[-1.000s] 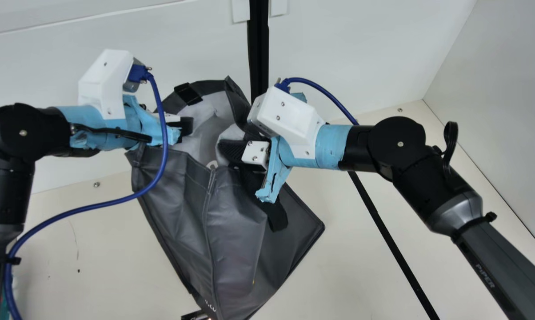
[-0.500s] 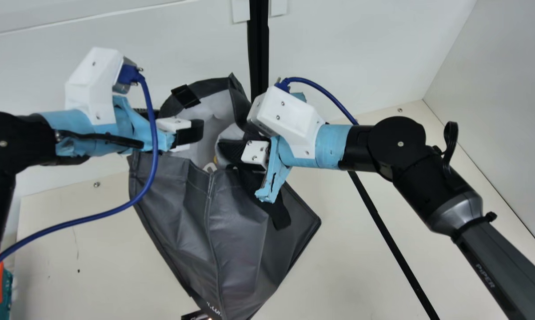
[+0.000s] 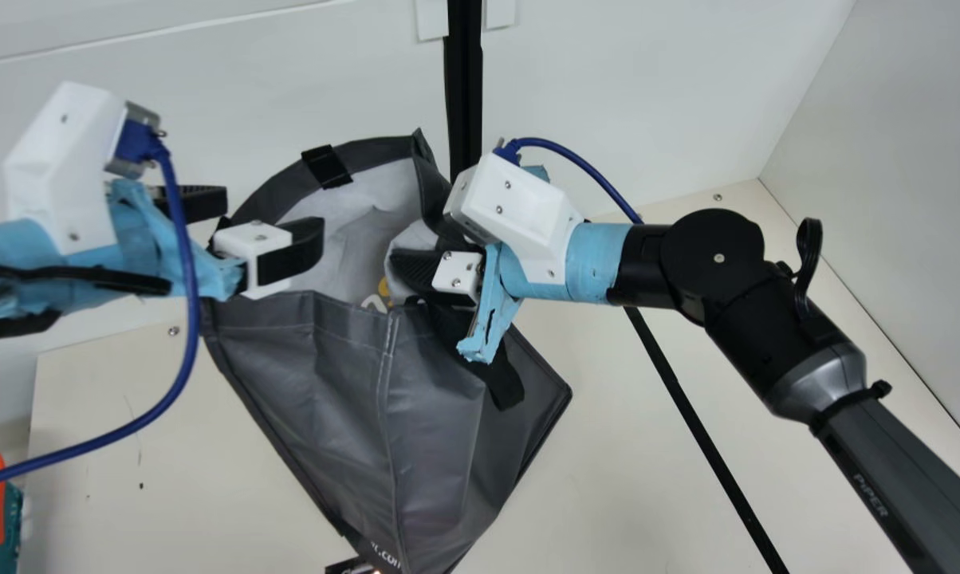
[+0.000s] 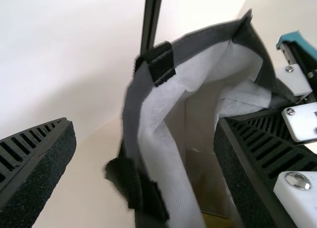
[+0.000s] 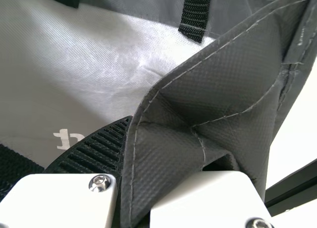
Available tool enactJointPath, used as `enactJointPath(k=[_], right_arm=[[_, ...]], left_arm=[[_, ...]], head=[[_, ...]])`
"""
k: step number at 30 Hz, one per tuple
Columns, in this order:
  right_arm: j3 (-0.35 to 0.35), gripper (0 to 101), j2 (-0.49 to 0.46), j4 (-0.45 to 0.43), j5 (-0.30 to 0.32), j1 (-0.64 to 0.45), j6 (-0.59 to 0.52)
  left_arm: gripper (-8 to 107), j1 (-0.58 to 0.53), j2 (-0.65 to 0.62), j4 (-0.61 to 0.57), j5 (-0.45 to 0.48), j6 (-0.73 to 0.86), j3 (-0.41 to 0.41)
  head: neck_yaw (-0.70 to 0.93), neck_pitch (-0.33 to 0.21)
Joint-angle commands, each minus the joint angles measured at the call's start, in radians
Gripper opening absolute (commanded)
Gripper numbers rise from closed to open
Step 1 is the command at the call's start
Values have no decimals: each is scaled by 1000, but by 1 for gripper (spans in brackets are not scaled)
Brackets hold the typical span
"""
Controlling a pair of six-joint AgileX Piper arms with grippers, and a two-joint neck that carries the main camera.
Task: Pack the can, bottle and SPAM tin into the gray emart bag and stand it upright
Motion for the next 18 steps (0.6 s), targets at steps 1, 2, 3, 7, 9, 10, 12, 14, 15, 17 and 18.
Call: enactJointPath(k=[1,2,3,7,9,10,12,14,15,17,18], right_arm=[[0,0,0,0,0,0,0],[0,0,0,0,0,0,0],[0,0,0,0,0,0,0],[0,0,0,0,0,0,0],[0,0,0,0,0,0,0],[0,0,0,0,0,0,0],[0,0,0,0,0,0,0],[0,0,0,0,0,0,0],[0,0,0,0,0,0,0],[0,0,0,0,0,0,0],[0,0,0,0,0,0,0]], left_arm=[[90,13,-24,-17,1,24,14],[90,20,-35,-24,2,34,21],[90,28,-46,-31,3,43,28],[90,59,-87,-45,7,69,56],[90,76,-109,-39,8,74,74],[90,83,-120,-30,9,73,83],[90,98,-142,-10,9,70,103],[90,111,-164,17,6,61,123],[90,117,-176,32,5,54,134],[90,130,-197,67,1,33,157],[90,136,-208,85,-1,22,169]], head=[[-1,-23],[-1,-23],[-1,-23],[-1,-23],[-1,-23],[-1,-23],[-1,-23],[-1,-23],[-1,-23],[-1,-23],[-1,-23]])
